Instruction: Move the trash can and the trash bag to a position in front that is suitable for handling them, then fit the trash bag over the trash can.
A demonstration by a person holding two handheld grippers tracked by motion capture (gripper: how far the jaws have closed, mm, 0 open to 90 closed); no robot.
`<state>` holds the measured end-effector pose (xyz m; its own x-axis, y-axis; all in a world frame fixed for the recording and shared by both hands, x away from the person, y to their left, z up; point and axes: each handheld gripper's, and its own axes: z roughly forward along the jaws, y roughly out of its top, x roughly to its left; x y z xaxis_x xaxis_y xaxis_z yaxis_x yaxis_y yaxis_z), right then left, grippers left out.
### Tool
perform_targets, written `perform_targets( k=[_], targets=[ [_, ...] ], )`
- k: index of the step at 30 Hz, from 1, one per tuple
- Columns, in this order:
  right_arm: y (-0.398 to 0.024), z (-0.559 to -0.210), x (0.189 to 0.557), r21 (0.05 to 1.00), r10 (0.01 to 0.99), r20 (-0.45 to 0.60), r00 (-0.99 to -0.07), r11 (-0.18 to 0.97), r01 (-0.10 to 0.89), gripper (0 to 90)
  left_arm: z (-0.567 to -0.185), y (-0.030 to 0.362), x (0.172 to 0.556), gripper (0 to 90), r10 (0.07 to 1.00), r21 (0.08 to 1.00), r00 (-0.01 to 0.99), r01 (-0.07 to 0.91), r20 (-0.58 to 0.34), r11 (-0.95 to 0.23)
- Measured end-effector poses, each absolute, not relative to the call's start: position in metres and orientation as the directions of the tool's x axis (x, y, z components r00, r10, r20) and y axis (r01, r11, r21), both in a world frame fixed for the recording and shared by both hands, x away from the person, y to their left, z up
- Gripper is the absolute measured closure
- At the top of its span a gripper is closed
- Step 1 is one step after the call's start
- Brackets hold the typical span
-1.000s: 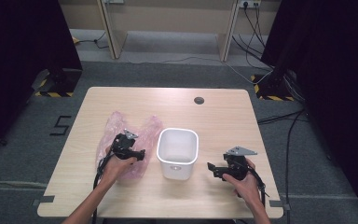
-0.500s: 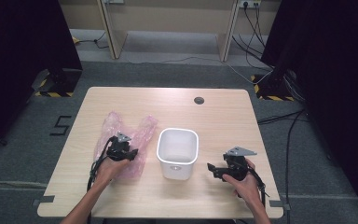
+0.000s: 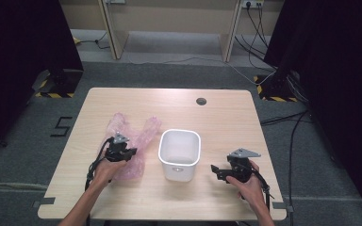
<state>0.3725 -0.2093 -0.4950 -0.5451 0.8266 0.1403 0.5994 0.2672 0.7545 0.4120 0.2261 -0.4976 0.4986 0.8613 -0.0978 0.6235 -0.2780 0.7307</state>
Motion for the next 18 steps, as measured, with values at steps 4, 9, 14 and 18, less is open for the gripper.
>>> perform_targets(
  k=[4,9,14,18],
  targets=[
    [-0.211,-0.494,0.372,0.755,0.831,0.143,-0.537,0.259,0.602,17.7,-0.486,0.23,0.407,89.6,0.855,0.766,0.507,0.591,-0.11,-0.252],
    [-0.21,-0.495,0.372,0.755,0.829,0.139,-0.543,0.266,0.599,17.7,-0.474,0.234,0.402,89.6,0.855,0.798,0.506,0.559,-0.113,-0.225],
    [-0.21,-0.495,0.372,0.755,0.828,0.135,-0.544,0.27,0.598,17.7,-0.473,0.233,0.401,89.6,0.853,0.806,0.508,0.553,-0.124,-0.211],
    [-0.21,-0.494,0.372,0.756,0.83,0.139,-0.54,0.264,0.599,17.7,-0.471,0.233,0.4,89.6,0.854,0.814,0.505,0.544,-0.126,-0.202]
  ],
)
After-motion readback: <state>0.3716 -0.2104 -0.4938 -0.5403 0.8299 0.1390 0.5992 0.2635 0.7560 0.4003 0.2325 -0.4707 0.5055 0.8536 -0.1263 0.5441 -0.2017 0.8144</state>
